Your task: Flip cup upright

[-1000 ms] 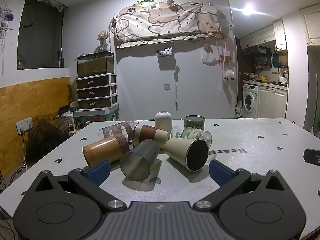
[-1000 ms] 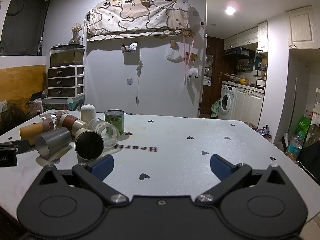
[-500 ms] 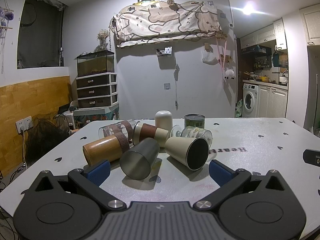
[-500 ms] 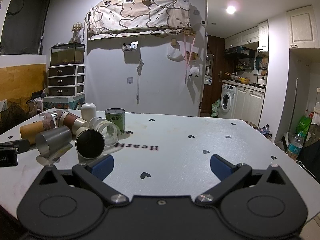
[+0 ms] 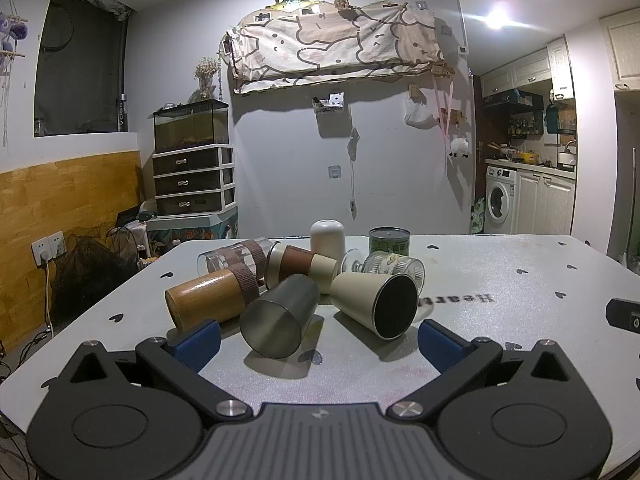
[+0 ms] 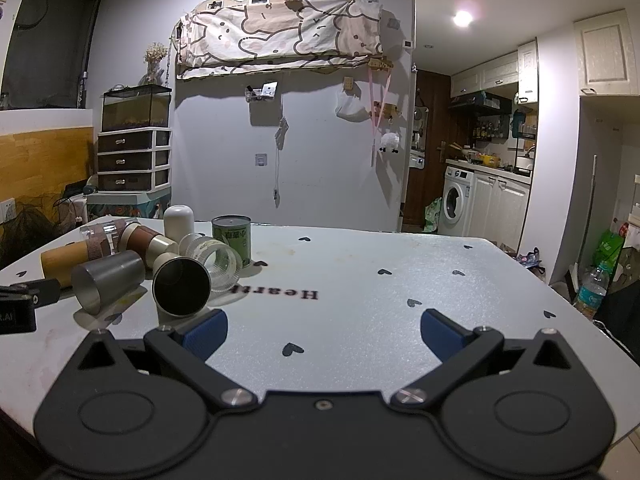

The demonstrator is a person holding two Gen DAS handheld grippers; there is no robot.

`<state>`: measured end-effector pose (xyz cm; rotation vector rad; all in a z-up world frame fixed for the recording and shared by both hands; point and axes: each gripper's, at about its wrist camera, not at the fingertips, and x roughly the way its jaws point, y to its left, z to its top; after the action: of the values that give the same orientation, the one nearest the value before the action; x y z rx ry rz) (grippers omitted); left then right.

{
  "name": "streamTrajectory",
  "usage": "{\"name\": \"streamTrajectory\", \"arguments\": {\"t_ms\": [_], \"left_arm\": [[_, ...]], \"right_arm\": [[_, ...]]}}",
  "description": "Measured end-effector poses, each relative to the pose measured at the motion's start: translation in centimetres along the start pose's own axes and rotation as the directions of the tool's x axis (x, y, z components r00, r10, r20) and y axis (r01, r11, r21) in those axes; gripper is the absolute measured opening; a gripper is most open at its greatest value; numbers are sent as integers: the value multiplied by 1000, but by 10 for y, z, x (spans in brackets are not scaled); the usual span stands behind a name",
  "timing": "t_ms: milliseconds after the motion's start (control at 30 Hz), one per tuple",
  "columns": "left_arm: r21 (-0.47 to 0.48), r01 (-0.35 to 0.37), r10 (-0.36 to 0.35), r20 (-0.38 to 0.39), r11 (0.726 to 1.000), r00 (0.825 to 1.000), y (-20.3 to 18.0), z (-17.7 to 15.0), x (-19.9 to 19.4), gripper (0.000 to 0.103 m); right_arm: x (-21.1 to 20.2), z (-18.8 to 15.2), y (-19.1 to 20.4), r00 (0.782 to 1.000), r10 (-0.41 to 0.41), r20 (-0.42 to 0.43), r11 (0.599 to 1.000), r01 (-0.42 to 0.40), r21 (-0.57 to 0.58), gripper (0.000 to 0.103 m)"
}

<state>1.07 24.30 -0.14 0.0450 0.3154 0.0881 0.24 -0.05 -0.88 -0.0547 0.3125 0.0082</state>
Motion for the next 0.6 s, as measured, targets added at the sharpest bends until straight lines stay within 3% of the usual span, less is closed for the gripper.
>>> {"name": "streamTrajectory", "arguments": {"t_ms": [267,433,600], "left_arm": [[1,-5,5,-14,1000,1000,-1,-4,0,103],[-10,-13,13,-29,1000,999,10,-8,10,103],[-27,-23,22,-36,999,999,21,-13,11,103]], "right_arm": [[4,-7,5,1000,25,3,1000,-25,0,103],[27,-2,20,995,100,17,995,-100,-6,103],[53,18,29,977,210,39,978,-210,-16,103]]}}
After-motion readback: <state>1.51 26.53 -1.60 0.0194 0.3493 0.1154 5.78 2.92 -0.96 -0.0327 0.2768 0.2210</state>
